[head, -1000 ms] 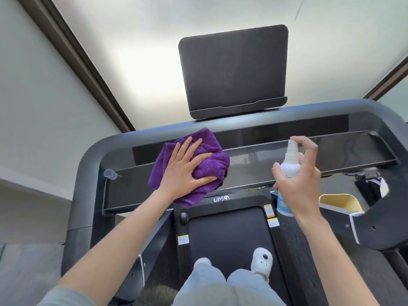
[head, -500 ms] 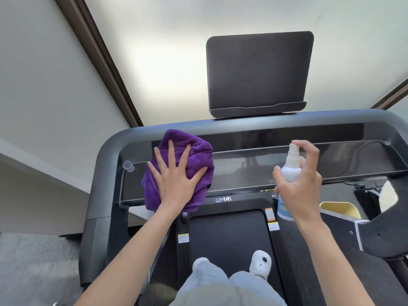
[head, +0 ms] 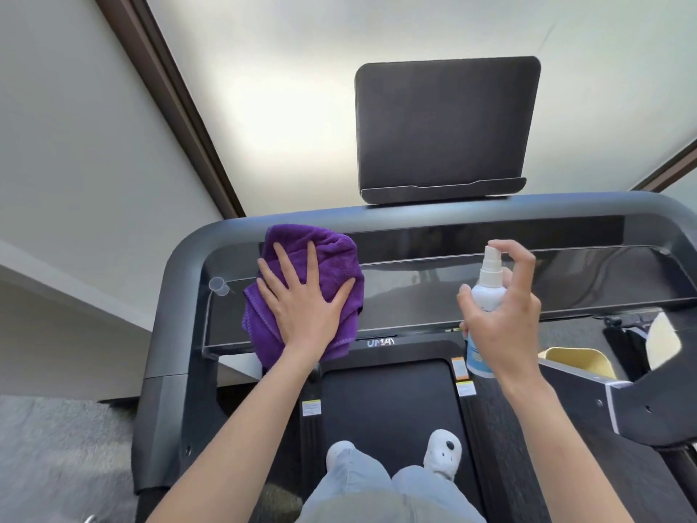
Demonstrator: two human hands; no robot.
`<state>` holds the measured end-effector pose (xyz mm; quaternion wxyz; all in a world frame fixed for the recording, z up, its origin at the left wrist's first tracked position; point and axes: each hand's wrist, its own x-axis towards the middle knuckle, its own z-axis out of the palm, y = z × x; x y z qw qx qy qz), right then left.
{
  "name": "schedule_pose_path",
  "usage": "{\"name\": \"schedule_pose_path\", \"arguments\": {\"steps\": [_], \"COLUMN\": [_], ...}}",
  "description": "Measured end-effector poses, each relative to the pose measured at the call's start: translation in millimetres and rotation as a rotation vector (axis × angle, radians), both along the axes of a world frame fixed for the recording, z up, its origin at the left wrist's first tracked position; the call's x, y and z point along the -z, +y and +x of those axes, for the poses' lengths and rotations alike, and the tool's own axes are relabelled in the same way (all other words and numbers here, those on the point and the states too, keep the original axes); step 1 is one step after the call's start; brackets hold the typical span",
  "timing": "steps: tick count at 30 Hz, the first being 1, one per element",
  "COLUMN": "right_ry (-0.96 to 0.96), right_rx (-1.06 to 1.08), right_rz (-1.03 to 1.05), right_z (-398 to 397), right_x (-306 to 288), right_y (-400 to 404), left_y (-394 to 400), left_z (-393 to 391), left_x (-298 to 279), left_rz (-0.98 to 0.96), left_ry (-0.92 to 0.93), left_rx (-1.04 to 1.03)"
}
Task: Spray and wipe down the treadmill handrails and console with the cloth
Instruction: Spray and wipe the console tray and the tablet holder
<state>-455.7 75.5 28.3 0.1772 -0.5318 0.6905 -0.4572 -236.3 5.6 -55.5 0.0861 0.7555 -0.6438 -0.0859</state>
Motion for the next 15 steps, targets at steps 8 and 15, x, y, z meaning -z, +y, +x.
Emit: {"name": "schedule_pose_path", "arguments": {"steps": [8, 15], "right_ry": [0.001, 0.001], "right_rx": [0.035, 0.032], "right_rz": [-0.018, 0.005], "right_z": [-11.5, -41.3], "right_x": [-4.3, 3.5], "right_y": [2.4, 3.0], "left_y": [-2.3, -15.5], "left_z": [-37.7, -85.4], "left_x": [1.7, 0.8], "left_rz": [-0.026, -0.058], "left_ry": [-0.037, -0.021], "left_rx": [0.03, 0.018]}}
